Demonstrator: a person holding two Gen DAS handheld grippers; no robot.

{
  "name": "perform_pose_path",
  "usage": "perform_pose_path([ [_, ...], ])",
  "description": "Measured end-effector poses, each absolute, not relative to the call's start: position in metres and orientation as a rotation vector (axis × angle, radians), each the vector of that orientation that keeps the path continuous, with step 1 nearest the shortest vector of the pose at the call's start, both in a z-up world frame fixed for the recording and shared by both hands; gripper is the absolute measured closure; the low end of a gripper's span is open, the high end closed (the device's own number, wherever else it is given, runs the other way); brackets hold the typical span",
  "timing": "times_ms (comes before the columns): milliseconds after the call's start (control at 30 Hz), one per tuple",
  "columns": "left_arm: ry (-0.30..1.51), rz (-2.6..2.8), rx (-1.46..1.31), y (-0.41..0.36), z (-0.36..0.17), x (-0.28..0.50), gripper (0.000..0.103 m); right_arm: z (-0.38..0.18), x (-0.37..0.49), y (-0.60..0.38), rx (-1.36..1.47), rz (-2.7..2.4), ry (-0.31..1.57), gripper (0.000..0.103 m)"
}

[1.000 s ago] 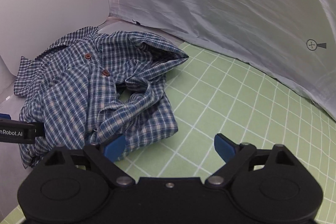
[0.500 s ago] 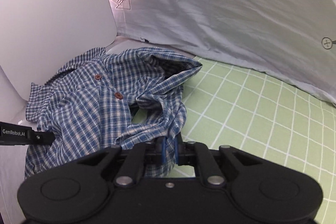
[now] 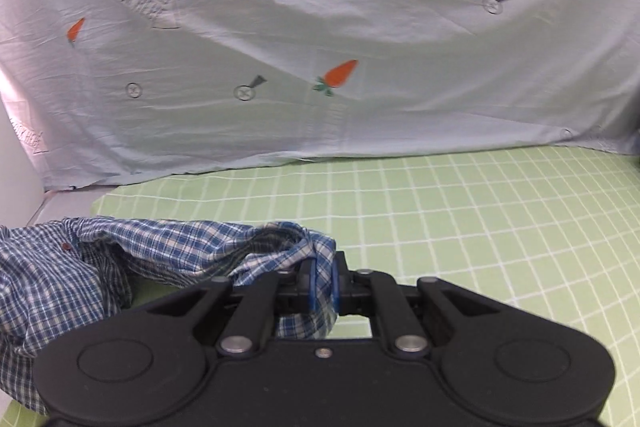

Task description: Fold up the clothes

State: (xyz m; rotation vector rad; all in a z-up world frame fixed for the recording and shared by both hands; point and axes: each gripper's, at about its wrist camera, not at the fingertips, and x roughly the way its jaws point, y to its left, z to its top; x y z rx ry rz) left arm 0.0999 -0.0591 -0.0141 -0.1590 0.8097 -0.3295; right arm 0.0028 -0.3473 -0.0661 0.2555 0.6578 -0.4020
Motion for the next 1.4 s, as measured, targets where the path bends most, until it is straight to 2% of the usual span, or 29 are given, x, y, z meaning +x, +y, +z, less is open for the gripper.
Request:
perform_pose_path([
  [233, 0.909, -0.565, -0.066, -0.163, -0.033, 0.027, 0.092, -0.072, -0.096, -0.421, 0.301, -0.615, 0.704, 0.094],
  [333, 0.913, -0.581, -0.02, -0.181, -0.037, 0.006, 0.081, -0.078, -0.122, -0.44, 0.32, -0.662, 0.756, 0.09],
  [400, 0.911, -0.562, -0.007, -0.182, -0.036, -0.004, 0.063, -0.081, -0.132, -0.439, 0.32, -0.655, 0.778, 0.078],
  [500, 0.902, -0.498, -0.022, -0.168, -0.032, -0.012, 0.046, -0.081, -0.131, -0.426, 0.278, -0.615, 0.791, 0.06],
  [567, 0.897, -0.446, -0.036, -0.156, -0.028, -0.014, 0.039, -0.079, -0.122, -0.413, 0.234, -0.57, 0.793, 0.053],
  [633, 0.888, -0.393, -0.042, -0.139, -0.026, -0.016, 0.032, -0.074, -0.111, -0.394, 0.18, -0.513, 0.774, 0.033],
  [700, 0.88, -0.342, -0.048, -0.121, -0.024, -0.02, 0.029, -0.069, -0.097, -0.368, 0.114, -0.456, 0.753, 0.02],
  [733, 0.88, -0.317, -0.05, -0.111, -0.024, -0.021, 0.028, -0.067, -0.091, -0.354, 0.083, -0.424, 0.746, 0.018],
  [833, 0.887, -0.244, -0.054, -0.079, -0.025, -0.024, 0.027, -0.066, -0.076, -0.311, 0.016, -0.32, 0.724, 0.013],
  [1033, 0.895, -0.116, -0.072, -0.008, -0.029, -0.035, 0.026, -0.063, -0.068, -0.234, 0.008, -0.161, 0.647, 0.013],
  [1200, 0.909, -0.126, -0.069, 0.007, -0.033, -0.035, 0.026, -0.057, -0.071, -0.191, 0.015, -0.096, 0.59, 0.01],
  [1400, 0.926, -0.144, -0.063, 0.023, -0.038, -0.034, 0.026, -0.065, -0.07, -0.168, -0.007, -0.065, 0.63, 0.008],
])
